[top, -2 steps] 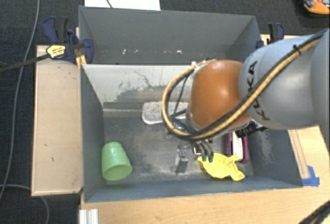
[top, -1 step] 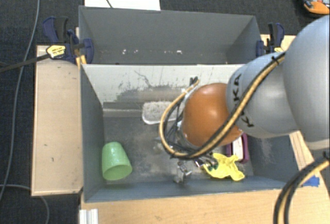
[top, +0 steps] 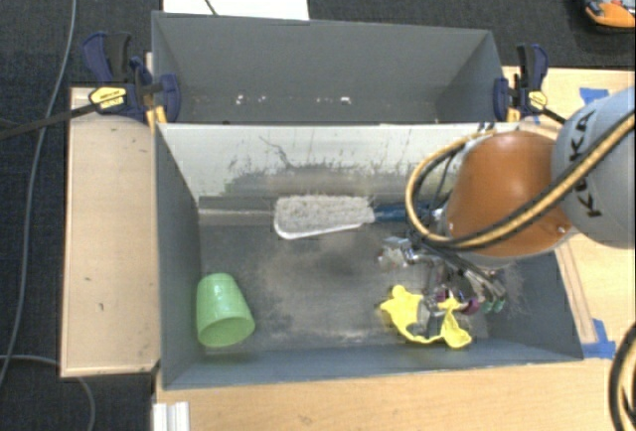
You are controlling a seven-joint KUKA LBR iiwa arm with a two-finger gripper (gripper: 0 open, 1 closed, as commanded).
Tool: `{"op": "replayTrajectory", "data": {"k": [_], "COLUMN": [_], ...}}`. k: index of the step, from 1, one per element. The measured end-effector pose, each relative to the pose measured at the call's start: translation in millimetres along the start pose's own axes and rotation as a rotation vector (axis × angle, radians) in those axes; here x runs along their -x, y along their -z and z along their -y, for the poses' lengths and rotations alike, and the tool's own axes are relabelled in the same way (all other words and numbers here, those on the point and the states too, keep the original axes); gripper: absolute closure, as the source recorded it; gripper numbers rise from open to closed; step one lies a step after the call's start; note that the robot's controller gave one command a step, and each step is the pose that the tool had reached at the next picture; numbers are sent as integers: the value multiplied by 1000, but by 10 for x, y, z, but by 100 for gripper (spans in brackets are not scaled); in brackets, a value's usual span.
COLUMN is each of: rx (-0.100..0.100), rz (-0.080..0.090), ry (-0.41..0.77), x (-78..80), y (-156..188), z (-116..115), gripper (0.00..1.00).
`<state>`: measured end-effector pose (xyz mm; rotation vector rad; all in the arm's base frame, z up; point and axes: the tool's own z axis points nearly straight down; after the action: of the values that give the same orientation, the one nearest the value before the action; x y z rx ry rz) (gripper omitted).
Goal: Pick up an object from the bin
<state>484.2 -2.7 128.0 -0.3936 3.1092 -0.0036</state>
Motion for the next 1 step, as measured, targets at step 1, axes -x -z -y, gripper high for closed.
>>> {"op": "replayTrajectory", "data": {"k": [1], "rx": [7], "rz": [1], "ry": [446], "x": [-88], "y": [-284], "z": [436], "gripper": [0]}}
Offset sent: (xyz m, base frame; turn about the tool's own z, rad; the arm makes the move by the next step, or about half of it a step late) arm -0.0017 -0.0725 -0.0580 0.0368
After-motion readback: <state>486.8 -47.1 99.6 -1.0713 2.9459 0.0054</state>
